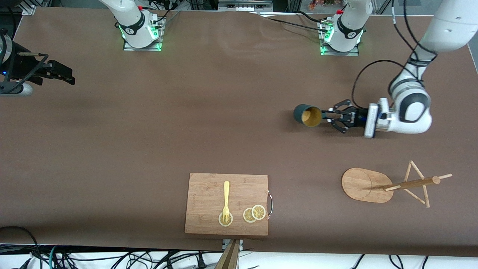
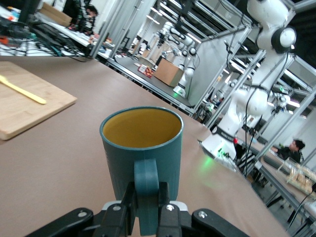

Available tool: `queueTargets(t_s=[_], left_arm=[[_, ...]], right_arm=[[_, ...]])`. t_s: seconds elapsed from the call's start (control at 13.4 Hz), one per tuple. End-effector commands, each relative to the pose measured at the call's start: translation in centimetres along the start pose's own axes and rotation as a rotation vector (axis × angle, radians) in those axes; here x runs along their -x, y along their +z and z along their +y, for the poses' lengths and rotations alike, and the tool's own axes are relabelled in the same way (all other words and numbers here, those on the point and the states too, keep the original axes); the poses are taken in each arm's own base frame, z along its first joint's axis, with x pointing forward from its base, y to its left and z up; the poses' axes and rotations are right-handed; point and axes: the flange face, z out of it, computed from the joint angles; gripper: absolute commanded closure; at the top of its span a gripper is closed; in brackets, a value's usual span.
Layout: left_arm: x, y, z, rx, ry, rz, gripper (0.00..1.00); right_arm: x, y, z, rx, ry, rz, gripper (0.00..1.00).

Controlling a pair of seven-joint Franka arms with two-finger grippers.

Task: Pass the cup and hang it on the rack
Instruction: 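Lift the mug by its handle and carry it toward the rack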

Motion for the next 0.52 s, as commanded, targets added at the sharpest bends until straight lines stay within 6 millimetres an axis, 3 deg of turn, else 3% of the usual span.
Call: queueTargets(t_s=[0.0, 0.15, 0.45], left_arm=[[-3.0, -5.9, 0.5, -0.017, -0.14, -0.063, 0.99], [-4.4, -10.2, 1.4, -0.02, -0.294, -0.065, 0.99], [-2.7, -16.6, 3.6, -0.02, -0.592, 0.034, 0.99]], right_arm=[[-0.1, -0.8, 0.0, 0.006, 0.003, 0.02, 0.0], [-0.1, -0.8, -0.6, 0.007, -0.008, 0.022, 0.0], [0.0, -0.8, -0.8, 0.007, -0.009, 0.02, 0.0]])
